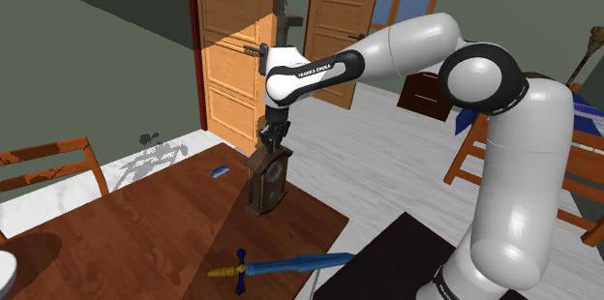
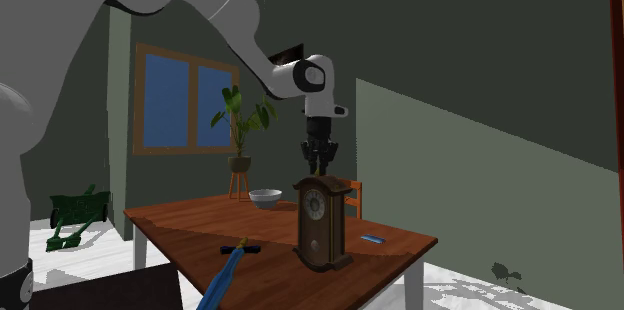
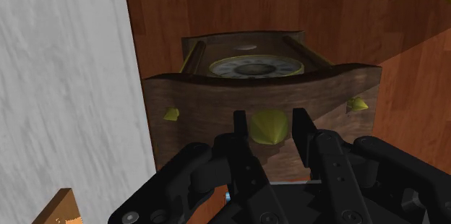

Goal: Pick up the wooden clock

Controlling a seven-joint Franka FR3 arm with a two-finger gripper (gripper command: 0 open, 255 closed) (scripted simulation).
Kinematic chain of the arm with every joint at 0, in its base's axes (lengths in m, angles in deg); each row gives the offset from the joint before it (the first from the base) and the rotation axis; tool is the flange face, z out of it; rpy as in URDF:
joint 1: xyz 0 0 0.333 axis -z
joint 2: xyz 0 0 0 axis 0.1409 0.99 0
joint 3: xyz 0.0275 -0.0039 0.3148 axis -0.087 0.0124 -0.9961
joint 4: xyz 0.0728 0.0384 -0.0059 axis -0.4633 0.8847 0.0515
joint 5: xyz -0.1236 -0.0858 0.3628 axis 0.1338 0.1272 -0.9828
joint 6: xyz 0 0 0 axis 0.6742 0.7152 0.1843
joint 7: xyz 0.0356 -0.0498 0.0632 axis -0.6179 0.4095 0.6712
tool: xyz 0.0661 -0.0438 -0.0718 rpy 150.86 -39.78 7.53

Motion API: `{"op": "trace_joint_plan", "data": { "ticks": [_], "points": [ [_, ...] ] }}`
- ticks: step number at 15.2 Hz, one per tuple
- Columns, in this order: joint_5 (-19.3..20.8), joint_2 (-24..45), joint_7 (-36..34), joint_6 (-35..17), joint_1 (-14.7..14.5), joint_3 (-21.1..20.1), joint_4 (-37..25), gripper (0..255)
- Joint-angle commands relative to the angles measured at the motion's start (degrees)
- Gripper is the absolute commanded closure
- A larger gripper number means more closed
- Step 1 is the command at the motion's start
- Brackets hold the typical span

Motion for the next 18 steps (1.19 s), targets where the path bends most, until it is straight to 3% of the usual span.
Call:
{"op": "trace_joint_plan", "data": {
  "ticks": [1,18],
  "points": [
    [-0.02,-0.09,0.03,-0.01,0.02,0.00,0.16,255],
    [-0.59,-3.26,0.19,10.56,0.12,-0.21,-7.27,255]
  ]
}}
